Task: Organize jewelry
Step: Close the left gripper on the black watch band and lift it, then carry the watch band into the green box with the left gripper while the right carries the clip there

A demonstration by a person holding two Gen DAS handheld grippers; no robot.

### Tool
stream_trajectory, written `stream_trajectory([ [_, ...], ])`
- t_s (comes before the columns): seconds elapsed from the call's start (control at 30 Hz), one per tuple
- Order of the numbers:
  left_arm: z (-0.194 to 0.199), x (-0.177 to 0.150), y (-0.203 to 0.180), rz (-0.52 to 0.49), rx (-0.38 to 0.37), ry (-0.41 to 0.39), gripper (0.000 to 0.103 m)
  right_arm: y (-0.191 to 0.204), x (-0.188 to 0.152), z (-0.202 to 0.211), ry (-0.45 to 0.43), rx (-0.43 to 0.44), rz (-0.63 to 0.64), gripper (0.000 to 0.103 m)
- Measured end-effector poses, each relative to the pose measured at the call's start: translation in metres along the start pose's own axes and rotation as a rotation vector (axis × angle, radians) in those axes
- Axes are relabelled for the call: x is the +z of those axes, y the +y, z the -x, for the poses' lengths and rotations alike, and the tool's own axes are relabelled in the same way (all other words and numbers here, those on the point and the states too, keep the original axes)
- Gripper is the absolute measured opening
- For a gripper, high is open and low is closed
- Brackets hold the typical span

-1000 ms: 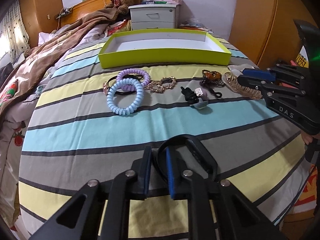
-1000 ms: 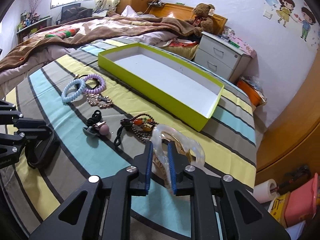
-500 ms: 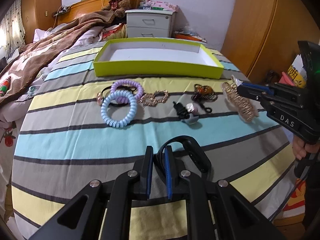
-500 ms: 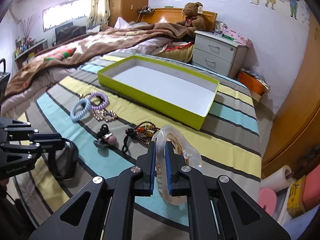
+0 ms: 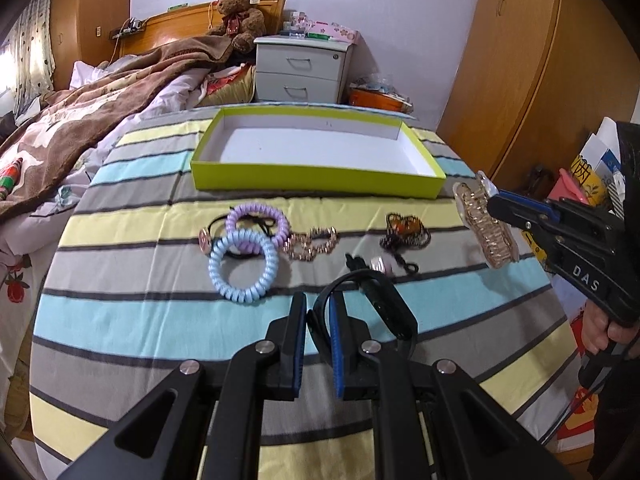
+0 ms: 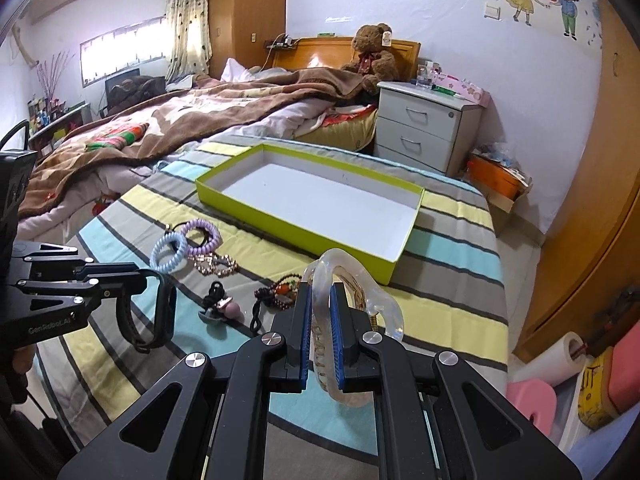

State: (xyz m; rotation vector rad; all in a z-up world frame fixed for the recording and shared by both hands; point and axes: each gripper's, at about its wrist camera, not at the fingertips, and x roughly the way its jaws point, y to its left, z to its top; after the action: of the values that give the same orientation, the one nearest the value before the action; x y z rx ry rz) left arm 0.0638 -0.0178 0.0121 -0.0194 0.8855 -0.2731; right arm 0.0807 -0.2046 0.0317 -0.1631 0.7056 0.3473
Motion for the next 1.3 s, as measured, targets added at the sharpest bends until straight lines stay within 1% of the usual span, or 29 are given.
stream_trajectory([
  [0.3, 0.003, 0.031, 0.007, 0.02, -0.001, -0.04, 0.012, -0.007, 0.027, 0.003, -0.02, -0.039, 0.009, 0.009],
  [0.6, -0.004, 0.074, 0.021, 0.031, 0.007, -0.078, 0.012, -0.014, 0.06, -0.009, -0.021, -0.074, 0.024, 0.009],
  [0.83, -0.021, 0.111, 0.036, 0.048, 0.014, -0.091, 0.012, -0.024, 0.083, -0.041, 0.015, -0.102, 0.028, 0.009],
  [1.0, -0.043, 0.131, 0.048, 0.067, 0.019, -0.081, 0.012, -0.03, 0.095, -0.071, 0.054, -0.11, 0.021, 0.009],
  [1.3, -0.089, 0.152, 0.071, 0.115, 0.024, -0.041, 0.012, -0.032, 0.106, -0.125, 0.131, -0.128, 0.008, 0.009],
])
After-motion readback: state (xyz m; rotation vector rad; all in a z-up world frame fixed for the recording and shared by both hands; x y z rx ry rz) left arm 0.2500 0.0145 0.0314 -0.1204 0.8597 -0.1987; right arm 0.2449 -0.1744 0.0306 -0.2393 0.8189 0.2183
